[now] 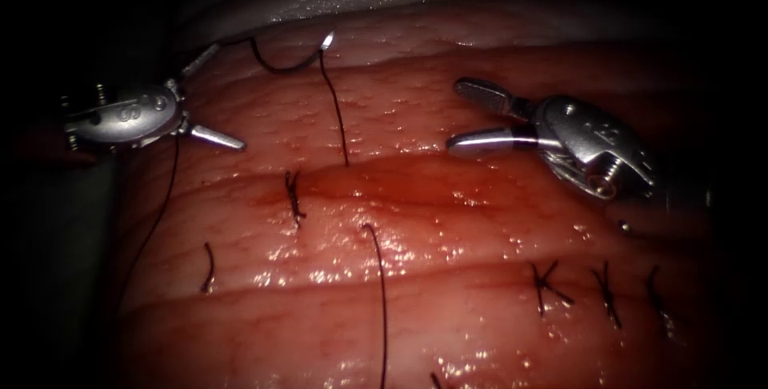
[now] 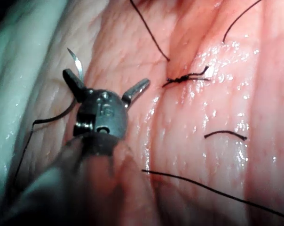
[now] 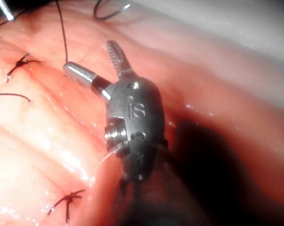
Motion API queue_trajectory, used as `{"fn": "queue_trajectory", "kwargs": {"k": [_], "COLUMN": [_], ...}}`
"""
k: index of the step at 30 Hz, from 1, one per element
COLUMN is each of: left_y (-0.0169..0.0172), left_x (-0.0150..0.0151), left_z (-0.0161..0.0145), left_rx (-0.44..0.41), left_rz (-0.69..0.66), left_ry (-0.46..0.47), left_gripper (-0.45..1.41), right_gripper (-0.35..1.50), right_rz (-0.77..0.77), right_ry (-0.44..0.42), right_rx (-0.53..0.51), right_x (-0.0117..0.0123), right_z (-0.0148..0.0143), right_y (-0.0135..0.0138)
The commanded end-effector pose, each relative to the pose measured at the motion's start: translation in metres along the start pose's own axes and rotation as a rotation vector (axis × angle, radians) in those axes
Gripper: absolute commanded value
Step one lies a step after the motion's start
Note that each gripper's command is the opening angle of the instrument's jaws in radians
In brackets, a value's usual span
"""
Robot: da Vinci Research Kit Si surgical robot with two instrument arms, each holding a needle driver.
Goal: Wound Closure
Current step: Grasp a long length of suture with the left needle driver.
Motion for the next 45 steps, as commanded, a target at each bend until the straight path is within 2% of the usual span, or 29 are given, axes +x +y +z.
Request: {"fn": "queue_trajectory", "kwargs": {"k": [1,5,9,17,26,32,33,35,36,37,39,43,45], "left_y": [0.0008,0.0051,0.0089,0.0163,0.0209,0.0222,0.0222,0.0222,0.0222,0.0222,0.0220,0.0209,0.0199], "left_x": [0.0001,0.0026,0.0055,0.0129,0.0169,0.0179,0.0179,0.0179,0.0179,0.0179,0.0179,0.0177,0.0176], "left_z": [0.0001,-0.0018,-0.0023,0.0003,0.0035,0.0048,0.0049,0.0051,0.0051,0.0051,0.0052,0.0054,0.0056], "left_rx": [-0.010,-0.047,-0.080,-0.147,-0.173,-0.174,-0.175,-0.171,-0.170,-0.176,-0.202,-0.229,-0.235], "left_rz": [0.023,0.100,0.183,0.359,0.479,0.522,0.523,0.523,0.523,0.523,0.555,0.585,0.577], "left_ry": [0.010,0.060,0.117,0.254,0.325,0.344,0.341,0.330,0.323,0.316,0.298,0.293,0.300], "left_gripper": [0.74,0.68,0.57,0.56,0.56,0.56,0.52,0.22,-0.05,-0.45,-0.45,-0.45,-0.45], "right_gripper": [0.78,0.78,0.78,0.78,0.76,0.76,0.76,0.76,0.74,0.71,0.68,1.08,1.11], "right_rz": [0.000,-0.002,-0.004,-0.010,-0.019,-0.011,-0.012,-0.008,-0.010,-0.011,-0.013,-0.033,-0.084], "right_ry": [0.001,0.002,0.003,0.005,0.006,0.008,0.008,0.006,0.004,0.001,-0.004,-0.049,-0.070], "right_rx": [0.003,0.001,0.002,0.006,0.008,0.009,0.009,0.010,0.011,0.012,0.014,0.024,0.053], "right_x": [-0.0005,-0.0006,-0.0009,-0.0013,-0.0017,-0.0020,-0.0021,-0.0022,-0.0023,-0.0024,-0.0024,-0.0022,-0.0019], "right_z": [0.0007,0.0008,0.0007,0.0003,0.0000,-0.0002,-0.0002,-0.0003,-0.0004,-0.0004,-0.0006,-0.0009,-0.0010], "right_y": [0.0000,0.0000,0.0000,-0.0002,-0.0002,-0.0004,-0.0005,-0.0006,-0.0006,-0.0007,-0.0009,-0.0019,-0.0027]}}
